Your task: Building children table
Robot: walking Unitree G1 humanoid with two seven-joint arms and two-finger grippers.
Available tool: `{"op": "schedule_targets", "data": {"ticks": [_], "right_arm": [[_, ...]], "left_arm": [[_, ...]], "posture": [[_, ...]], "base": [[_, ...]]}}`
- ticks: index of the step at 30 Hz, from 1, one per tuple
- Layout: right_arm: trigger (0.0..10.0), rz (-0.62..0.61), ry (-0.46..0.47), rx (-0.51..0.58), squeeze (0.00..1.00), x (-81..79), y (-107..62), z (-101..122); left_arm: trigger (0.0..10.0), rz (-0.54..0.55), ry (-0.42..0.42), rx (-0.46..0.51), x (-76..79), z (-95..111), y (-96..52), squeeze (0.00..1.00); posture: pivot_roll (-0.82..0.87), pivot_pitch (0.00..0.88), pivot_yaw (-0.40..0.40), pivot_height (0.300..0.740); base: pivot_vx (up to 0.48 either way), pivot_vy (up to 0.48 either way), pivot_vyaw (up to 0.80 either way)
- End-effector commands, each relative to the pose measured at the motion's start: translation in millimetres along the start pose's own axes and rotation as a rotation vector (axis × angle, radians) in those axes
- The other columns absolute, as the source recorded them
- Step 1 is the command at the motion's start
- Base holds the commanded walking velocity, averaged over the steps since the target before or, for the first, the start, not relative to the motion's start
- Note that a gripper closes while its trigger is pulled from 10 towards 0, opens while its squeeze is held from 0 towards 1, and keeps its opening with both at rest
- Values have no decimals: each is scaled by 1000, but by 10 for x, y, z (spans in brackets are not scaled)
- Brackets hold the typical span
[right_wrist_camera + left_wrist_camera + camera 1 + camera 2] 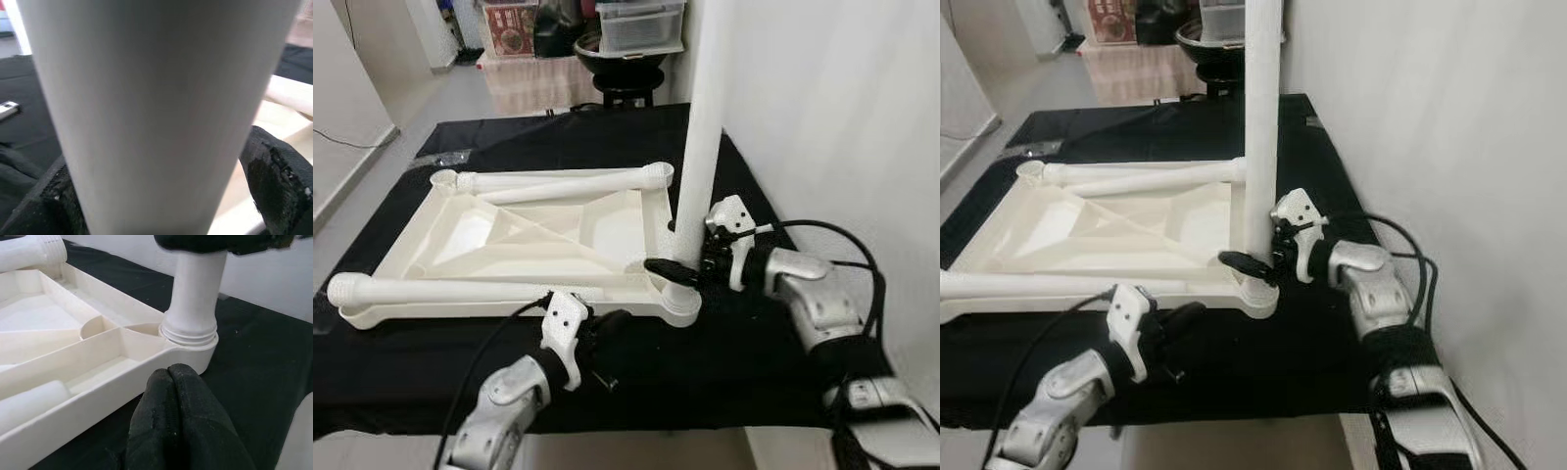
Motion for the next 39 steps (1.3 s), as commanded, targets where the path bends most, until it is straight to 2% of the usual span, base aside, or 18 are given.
{"op": "schedule_targets", "data": {"ticks": [1, 2, 5, 6, 13, 18, 21, 25, 26, 27, 29, 30, 31, 32, 34, 35, 37, 39], "right_arm": [[10000, 7, 11, 1, 0, 18, 32, 10], [10000, -13, 22, -3, 0, 80, 50, 29], [10000, -21, 27, -13, 0, 124, 64, 36], [0, -20, 32, -16, 0, 149, 70, 50], [0, 19, 41, -17, 0, 152, 19, 38], [0, -1, 12, -52, 0, 170, -137, -128], [0, -91, -1, -34, 0, 232, -306, -176], [0, -189, 18, -12, 0, 247, -373, -215], [0, -264, 74, 12, 0, 211, -361, -274], [0, -441, 149, 91, 0, 172, -292, -349], [0, -441, 149, 91, 0, 172, -292, -349], [0, -571, 268, 77, 0, -127, -130, -697], [0, -571, 268, 77, 0, -127, -130, -697], [0, -595, 119, 32, 0, -341, 2, -677], [0, -595, 119, 32, 0, -341, 2, -677], [0, -617, 131, 34, 0, -359, 56, -687], [0, -601, 99, 16, 0, -355, 103, -684], [0, -602, 108, 1, 0, -295, 108, -703]], "left_arm": [[10000, 1, 10, -13, 10, -35, -24, 0], [10000, 0, 10, -14, 16, -39, -30, 0], [10000, -1, 11, -16, 23, -44, -37, 0], [10000, -1, 11, -17, 30, -46, -45, 0], [10000, 0, 9, -18, 46, -49, -58, 0], [10000, -2, 5, -14, 59, -40, -54, 0], [10000, -3, 3, -11, 63, -24, -57, 0], [10000, -3, 2, -8, 60, -11, -67, 0], [10000, -3, 2, -6, 54, -1, -81, 0], [10000, -2, 1, -5, 44, 9, -92, 0], [10000, -2, 1, -5, 44, 9, -92, 0], [10000, -2, 0, -4, 35, 17, -99, 0], [10000, -2, 0, -4, 35, 17, -99, 0], [10000, -7, -1, -6, 22, 19, -98, 0], [10000, -7, -1, -6, 22, 19, -98, 0], [10000, -11, -3, -11, 16, 10, -100, 0], [10000, -25, -4, -15, 22, 5, -85, 0], [10000, -27, -5, -14, 15, 3, -72, 0]], "posture": [[-99, 78, 22, 740], [-92, 78, 22, 740], [-87, 79, 21, 740], [-83, 82, 20, 740], [-85, 85, 19, 740], [-96, 93, 22, 740], [-105, 106, 23, 740], [-112, 115, 21, 740], [-124, 129, 23, 740], [-129, 134, 29, 740], [-129, 134, 29, 740], [-140, 143, 48, 740], [-140, 143, 48, 740], [-133, 147, 66, 740], [-133, 147, 66, 740], [-154, 135, 65, 740], [-121, 127, 45, 740], [-143, 119, 53, 740]], "base": [[0, 0, 0], [0, 0, 0], [0, 0, 0], [0, 0, 0], [0, 0, 0], [0, 0, 0], [0, 0, 0], [0, 0, 0], [0, 0, 0], [0, 0, 0], [0, 0, 0], [0, 0, 0], [0, 0, 0], [0, 0, 0], [0, 0, 0], [0, 0, 0], [0, 0, 0], [0, 0, 0]]}}
Point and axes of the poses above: a point about 5 cm out from each wrist's last joint towards the gripper, its own y axis pointing out of the wrist towards the gripper, its own z axis along the axis of the wrist's last joint, x = y × z, the point moved 6 cm from there along y, pointing out of the wrist towards the gripper
